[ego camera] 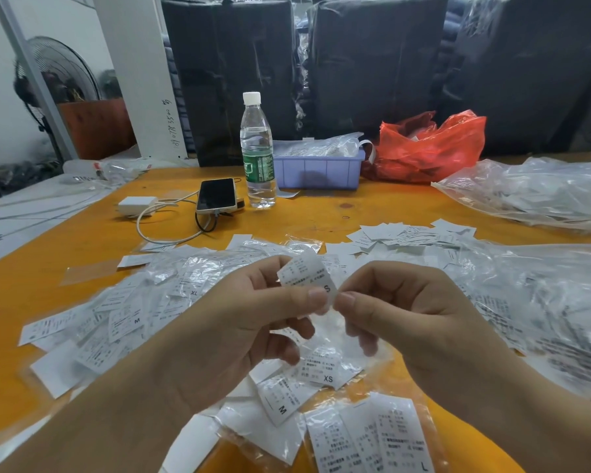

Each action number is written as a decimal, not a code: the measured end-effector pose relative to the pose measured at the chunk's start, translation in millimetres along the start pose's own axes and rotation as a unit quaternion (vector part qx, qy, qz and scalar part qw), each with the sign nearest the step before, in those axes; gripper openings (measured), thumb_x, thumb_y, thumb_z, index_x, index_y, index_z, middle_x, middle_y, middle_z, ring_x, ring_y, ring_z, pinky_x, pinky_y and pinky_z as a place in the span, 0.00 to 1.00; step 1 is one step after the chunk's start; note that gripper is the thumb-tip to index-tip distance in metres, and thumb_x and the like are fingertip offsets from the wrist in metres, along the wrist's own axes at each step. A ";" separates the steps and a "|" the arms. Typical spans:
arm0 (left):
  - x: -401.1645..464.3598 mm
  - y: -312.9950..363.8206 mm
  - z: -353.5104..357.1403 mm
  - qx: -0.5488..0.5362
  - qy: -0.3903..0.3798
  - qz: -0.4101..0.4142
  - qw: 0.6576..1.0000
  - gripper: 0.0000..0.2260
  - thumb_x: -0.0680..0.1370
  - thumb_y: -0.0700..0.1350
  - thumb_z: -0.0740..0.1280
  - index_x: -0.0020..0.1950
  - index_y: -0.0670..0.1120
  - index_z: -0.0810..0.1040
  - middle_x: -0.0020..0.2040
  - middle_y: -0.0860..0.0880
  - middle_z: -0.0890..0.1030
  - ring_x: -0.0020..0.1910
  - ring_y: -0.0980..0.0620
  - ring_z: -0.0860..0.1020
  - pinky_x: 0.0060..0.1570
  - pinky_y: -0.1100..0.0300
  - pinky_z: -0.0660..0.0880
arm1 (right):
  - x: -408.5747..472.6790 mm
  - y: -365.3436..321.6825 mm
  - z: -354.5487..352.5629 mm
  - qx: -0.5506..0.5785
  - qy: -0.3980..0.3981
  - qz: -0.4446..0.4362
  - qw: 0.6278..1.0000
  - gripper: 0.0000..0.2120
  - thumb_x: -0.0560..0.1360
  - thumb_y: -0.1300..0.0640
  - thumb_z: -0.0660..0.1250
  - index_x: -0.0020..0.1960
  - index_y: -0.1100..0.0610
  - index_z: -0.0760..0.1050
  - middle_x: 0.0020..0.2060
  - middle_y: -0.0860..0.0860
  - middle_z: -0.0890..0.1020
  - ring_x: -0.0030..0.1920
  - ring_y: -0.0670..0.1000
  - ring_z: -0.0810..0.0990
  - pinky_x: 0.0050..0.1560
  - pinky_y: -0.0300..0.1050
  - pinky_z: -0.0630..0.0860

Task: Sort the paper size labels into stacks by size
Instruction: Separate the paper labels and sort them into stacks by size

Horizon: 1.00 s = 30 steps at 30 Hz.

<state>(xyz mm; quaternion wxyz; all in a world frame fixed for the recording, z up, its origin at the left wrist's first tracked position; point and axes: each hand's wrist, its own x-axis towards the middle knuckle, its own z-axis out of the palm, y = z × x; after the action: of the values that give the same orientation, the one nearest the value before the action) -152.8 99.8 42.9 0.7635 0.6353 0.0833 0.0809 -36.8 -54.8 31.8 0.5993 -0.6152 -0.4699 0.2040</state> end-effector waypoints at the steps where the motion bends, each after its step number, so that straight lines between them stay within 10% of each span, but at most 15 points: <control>1: 0.2 0.6 0.5 -0.006 0.010 0.001 1.000 0.09 0.64 0.46 0.77 0.42 0.50 0.85 0.37 0.47 0.81 0.32 0.54 0.78 0.26 0.62 0.74 | -0.1 -0.2 -0.5 0.001 0.003 0.000 1.000 0.05 0.70 0.52 0.69 0.40 0.52 0.82 0.29 0.50 0.80 0.30 0.46 0.77 0.35 0.41 0.73; 19: -4.9 -3.4 12.0 0.109 0.116 0.139 0.977 0.02 0.67 0.45 0.73 0.37 0.51 0.84 0.40 0.44 0.85 0.32 0.54 0.78 0.29 0.64 0.75 | -0.9 5.7 2.4 0.006 -0.010 0.011 1.000 0.13 0.66 0.44 0.69 0.40 0.53 0.81 0.30 0.49 0.81 0.31 0.45 0.76 0.36 0.41 0.73; 30: -3.2 -5.8 11.9 0.089 0.073 0.089 0.989 0.07 0.66 0.45 0.74 0.43 0.47 0.84 0.40 0.47 0.84 0.35 0.54 0.78 0.31 0.64 0.76 | -0.5 3.9 1.6 0.026 0.040 -0.006 0.999 0.07 0.70 0.51 0.70 0.39 0.53 0.83 0.30 0.51 0.80 0.31 0.48 0.75 0.34 0.43 0.73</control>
<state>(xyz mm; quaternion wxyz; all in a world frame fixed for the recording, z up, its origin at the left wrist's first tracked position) -153.1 86.6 39.4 0.6854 0.6981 0.0885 0.1873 -37.0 -53.7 27.6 0.6350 -0.6041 -0.4433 0.1878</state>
